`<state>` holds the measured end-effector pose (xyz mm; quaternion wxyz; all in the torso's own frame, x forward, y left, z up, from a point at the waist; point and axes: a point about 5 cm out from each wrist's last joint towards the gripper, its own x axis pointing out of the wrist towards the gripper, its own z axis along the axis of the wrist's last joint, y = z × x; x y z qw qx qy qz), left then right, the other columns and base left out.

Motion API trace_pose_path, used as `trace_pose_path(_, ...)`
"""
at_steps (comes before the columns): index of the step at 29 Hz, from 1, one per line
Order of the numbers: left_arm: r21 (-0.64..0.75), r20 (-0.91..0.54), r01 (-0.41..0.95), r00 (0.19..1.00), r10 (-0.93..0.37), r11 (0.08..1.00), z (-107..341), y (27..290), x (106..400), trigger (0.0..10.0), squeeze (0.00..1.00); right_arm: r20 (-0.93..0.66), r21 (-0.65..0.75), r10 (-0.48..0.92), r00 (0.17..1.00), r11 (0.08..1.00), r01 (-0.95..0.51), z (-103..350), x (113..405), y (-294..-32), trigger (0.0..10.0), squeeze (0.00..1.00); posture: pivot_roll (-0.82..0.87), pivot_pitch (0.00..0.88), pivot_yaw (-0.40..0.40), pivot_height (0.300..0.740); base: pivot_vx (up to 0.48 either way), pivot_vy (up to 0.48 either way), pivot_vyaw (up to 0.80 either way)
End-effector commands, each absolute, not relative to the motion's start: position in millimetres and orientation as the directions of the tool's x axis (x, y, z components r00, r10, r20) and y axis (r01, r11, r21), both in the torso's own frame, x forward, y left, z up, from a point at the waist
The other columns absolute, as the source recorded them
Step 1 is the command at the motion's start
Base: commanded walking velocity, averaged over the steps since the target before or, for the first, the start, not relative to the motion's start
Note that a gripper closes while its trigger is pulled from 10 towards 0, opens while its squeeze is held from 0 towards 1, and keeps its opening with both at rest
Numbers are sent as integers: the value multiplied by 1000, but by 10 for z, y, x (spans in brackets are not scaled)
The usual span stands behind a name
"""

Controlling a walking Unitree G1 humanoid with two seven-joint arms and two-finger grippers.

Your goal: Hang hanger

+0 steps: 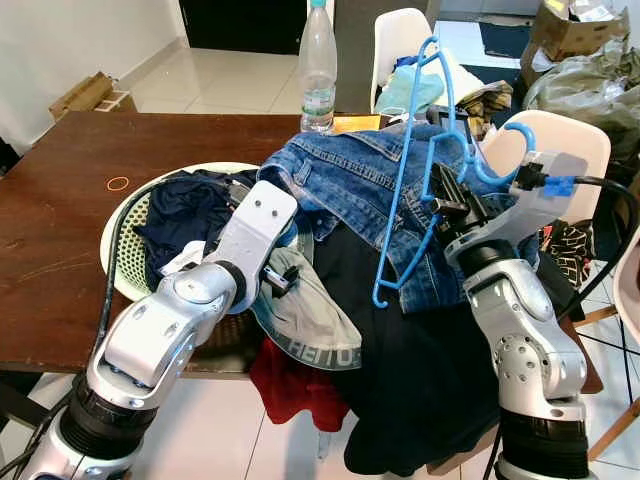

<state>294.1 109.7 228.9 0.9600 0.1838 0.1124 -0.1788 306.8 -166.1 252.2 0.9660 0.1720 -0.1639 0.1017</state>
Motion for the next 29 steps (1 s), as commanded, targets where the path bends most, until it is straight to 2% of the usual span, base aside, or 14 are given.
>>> trace_pose_path(1, 329, -290, 323, 929, -230, 888, 2273, 1219, 2929, 10000, 0, 291, 311, 141, 946, 921, -233, 2400, 3104, -1675, 10000, 0, 95, 158, 23, 740, 0, 0, 0)
trace_pose_path(10, 350, -255, 246, 954, -161, 904, 2343, 1335, 2969, 10000, 0, 289, 312, 146, 946, 920, -237, 2397, 3106, -1671, 10000, 0, 91, 159, 21, 740, 0, 0, 0)
trace_pose_path(11, 354, -236, 223, 961, -144, 908, 2381, 1359, 2983, 5059, 0, 288, 312, 148, 946, 919, -239, 2395, 3105, -1670, 10000, 0, 88, 159, 22, 740, 0, 0, 0)
trace_pose_path(12, 354, -236, 223, 961, -144, 908, 2381, 1359, 2983, 5059, 0, 288, 312, 148, 946, 919, -239, 2395, 3105, -1670, 10000, 0, 88, 159, 22, 740, 0, 0, 0)
trace_pose_path(13, 353, -232, 221, 962, -144, 909, 2384, 1363, 2988, 0, 0, 288, 312, 149, 946, 919, -240, 2395, 3105, -1666, 10000, 0, 86, 159, 22, 740, 0, 0, 0)
trace_pose_path(29, 340, -227, 248, 958, -176, 907, 2387, 1301, 2959, 0, 0, 289, 309, 154, 945, 919, -244, 2401, 3100, -1655, 10000, 0, 82, 159, 21, 740, 0, 0, 0)
